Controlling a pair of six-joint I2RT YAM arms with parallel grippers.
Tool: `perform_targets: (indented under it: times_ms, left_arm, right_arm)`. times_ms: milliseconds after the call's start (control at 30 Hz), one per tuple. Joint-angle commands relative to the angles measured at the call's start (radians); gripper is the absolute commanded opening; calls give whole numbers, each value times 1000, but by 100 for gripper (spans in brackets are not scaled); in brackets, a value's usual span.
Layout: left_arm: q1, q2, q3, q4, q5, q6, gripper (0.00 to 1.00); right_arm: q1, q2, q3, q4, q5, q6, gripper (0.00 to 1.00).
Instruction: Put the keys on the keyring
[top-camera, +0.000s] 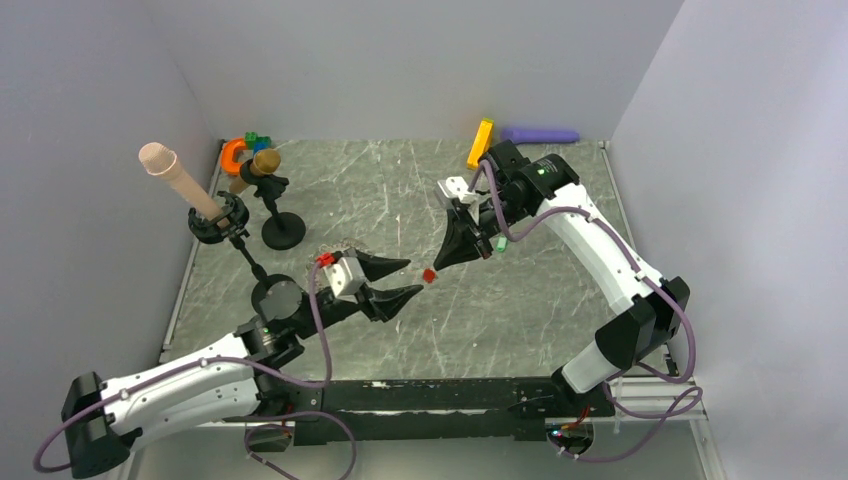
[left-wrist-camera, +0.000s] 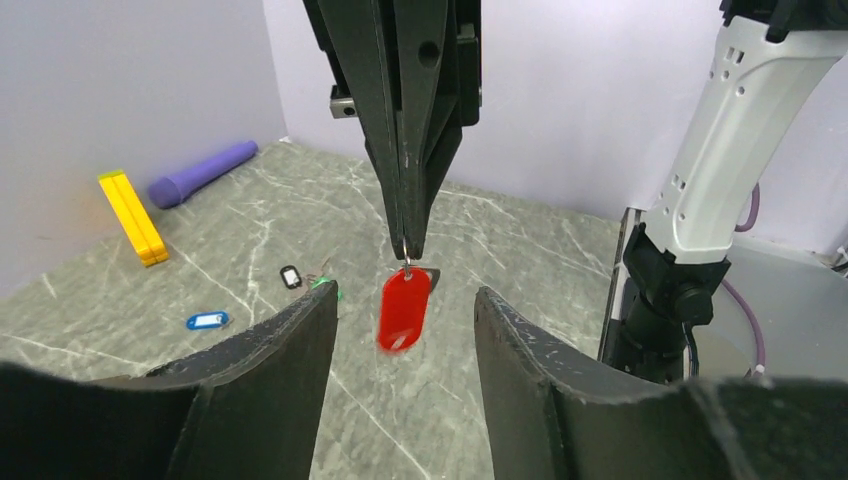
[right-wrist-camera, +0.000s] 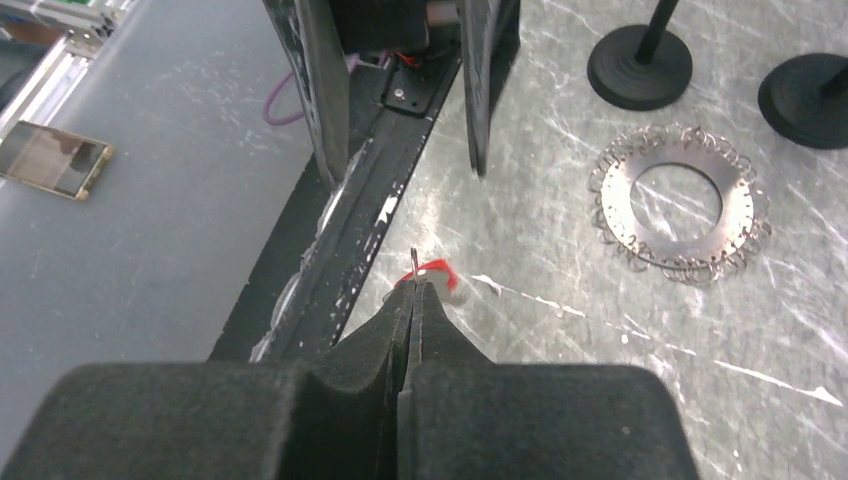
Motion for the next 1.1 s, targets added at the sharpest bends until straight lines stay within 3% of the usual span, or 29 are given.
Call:
perform_targets:
  times_ms: [0, 400, 1067]
  left_arm:
    - [-4, -64, 52, -147, -43, 36, 56]
    - [-4, 101, 170, -191, -6, 58, 39]
    - [-5, 157, 230, -278, 46, 105, 21]
  right_arm:
    - [12, -33, 6, 32, 61, -1, 0]
    - [86, -20, 33, 67, 212, 63, 0]
    - [94, -23, 25, 84, 220, 81, 0]
